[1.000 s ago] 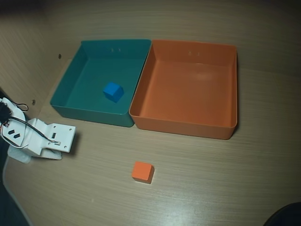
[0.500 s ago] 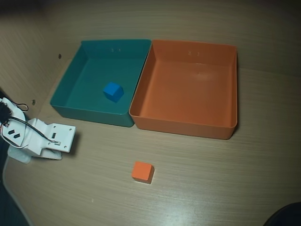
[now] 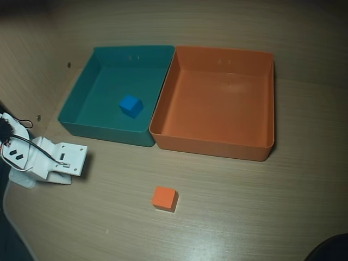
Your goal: Grasp a cube and put it in the box.
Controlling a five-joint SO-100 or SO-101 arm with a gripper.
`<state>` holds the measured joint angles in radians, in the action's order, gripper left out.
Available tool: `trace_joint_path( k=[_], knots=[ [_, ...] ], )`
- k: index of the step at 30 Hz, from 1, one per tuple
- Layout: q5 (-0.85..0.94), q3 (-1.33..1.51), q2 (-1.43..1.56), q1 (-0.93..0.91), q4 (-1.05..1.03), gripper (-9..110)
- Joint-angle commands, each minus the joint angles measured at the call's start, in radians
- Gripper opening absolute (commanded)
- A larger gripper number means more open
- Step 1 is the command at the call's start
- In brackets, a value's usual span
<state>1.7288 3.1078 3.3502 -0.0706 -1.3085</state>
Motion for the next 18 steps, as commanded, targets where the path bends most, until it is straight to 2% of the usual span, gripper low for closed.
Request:
trace_joint_path(
  k=[1, 18],
  knots=[
    [0.006, 0.066, 0.002, 0.002, -0.017, -6],
    [0.018, 0.031, 0.002, 0.008, -0.011, -6]
  ],
)
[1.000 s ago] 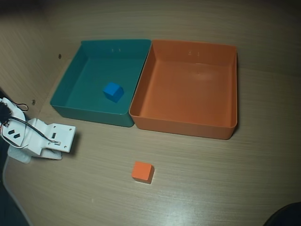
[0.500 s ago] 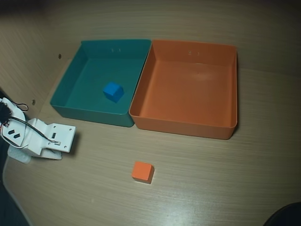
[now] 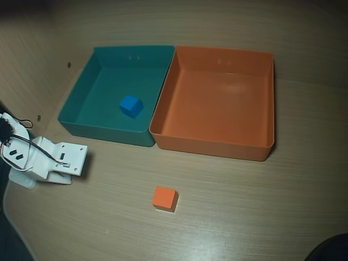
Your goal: Grasp a cube and put it in the box.
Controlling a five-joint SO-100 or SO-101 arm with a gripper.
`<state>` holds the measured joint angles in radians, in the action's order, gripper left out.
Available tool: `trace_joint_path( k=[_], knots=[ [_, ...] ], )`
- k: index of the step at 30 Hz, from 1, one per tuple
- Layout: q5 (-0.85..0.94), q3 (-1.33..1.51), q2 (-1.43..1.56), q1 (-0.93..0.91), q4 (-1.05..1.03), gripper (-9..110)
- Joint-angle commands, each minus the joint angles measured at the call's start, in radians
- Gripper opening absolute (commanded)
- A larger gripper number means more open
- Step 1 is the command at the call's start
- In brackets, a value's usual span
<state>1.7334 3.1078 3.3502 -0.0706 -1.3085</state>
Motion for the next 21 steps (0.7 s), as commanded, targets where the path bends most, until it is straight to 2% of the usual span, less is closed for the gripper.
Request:
trace_joint_path(
  k=[1, 9, 18, 21],
  knots=[
    [0.014, 0.014, 0.002, 0.008, -0.011, -6],
    [0.015, -0.181, -0.066, 0.009, -0.023, -6],
    [0.015, -0.531, -0.462, 0.009, -0.011, -5],
    [0.015, -0.672, -0.609, 0.009, -0.011, -1]
  ],
)
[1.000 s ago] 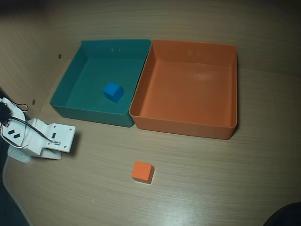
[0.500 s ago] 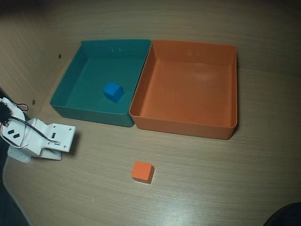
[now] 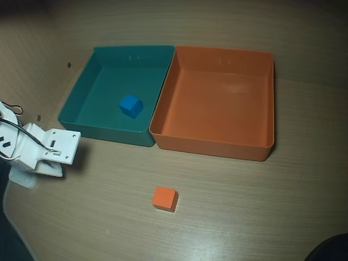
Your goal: Grasp a cube and put it in the box.
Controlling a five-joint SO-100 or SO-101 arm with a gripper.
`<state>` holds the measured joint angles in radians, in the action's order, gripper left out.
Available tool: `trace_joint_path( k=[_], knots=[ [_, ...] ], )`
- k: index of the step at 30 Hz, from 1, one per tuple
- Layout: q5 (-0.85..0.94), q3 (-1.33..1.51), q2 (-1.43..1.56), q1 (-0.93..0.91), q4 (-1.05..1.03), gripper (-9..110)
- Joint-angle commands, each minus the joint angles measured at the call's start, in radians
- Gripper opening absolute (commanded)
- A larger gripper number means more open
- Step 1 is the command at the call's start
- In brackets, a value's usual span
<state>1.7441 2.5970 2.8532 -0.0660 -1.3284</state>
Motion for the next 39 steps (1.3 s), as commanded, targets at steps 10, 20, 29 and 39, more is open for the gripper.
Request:
trace_joint_path(
  k=[10, 20, 29, 39],
  knots=[
    [0.005, -0.594, -0.569, 0.002, 0.009, 27],
    [0.005, -1.055, -1.008, 0.003, 0.011, 38],
    [0.006, -1.422, -1.324, 0.0, 0.011, 38],
    [0.006, -1.746, -1.664, -0.012, 0.011, 38]
  ],
)
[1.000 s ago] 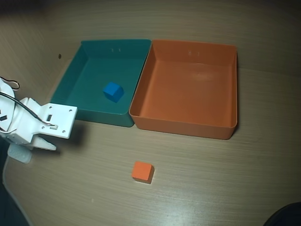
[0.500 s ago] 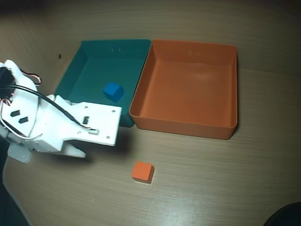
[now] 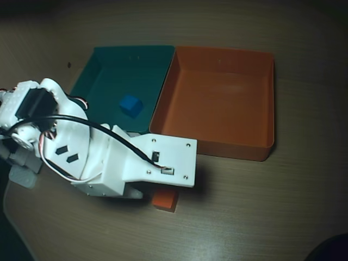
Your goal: Grasp a cube and put it in the box.
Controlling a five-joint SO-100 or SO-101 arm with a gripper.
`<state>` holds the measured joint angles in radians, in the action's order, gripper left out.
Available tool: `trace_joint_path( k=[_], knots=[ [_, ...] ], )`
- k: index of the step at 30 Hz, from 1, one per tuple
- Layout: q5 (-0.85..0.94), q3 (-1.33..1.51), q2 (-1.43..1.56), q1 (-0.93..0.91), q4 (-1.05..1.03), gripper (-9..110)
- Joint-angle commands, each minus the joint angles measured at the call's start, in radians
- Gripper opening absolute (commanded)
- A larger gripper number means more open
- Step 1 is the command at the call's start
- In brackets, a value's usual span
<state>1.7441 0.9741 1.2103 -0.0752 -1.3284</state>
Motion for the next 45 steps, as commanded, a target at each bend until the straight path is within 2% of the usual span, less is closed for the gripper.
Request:
trace_joint_path(
  k=[1, 9, 21, 45],
  knots=[
    [0.006, -0.149, -0.052, -0.003, 0.011, 38],
    [0.006, -0.296, -0.235, -0.035, 0.011, 38],
    [0.006, -0.319, -0.393, -0.034, 0.011, 38],
    [0.006, -0.321, -0.416, -0.002, 0.012, 38]
  ],
)
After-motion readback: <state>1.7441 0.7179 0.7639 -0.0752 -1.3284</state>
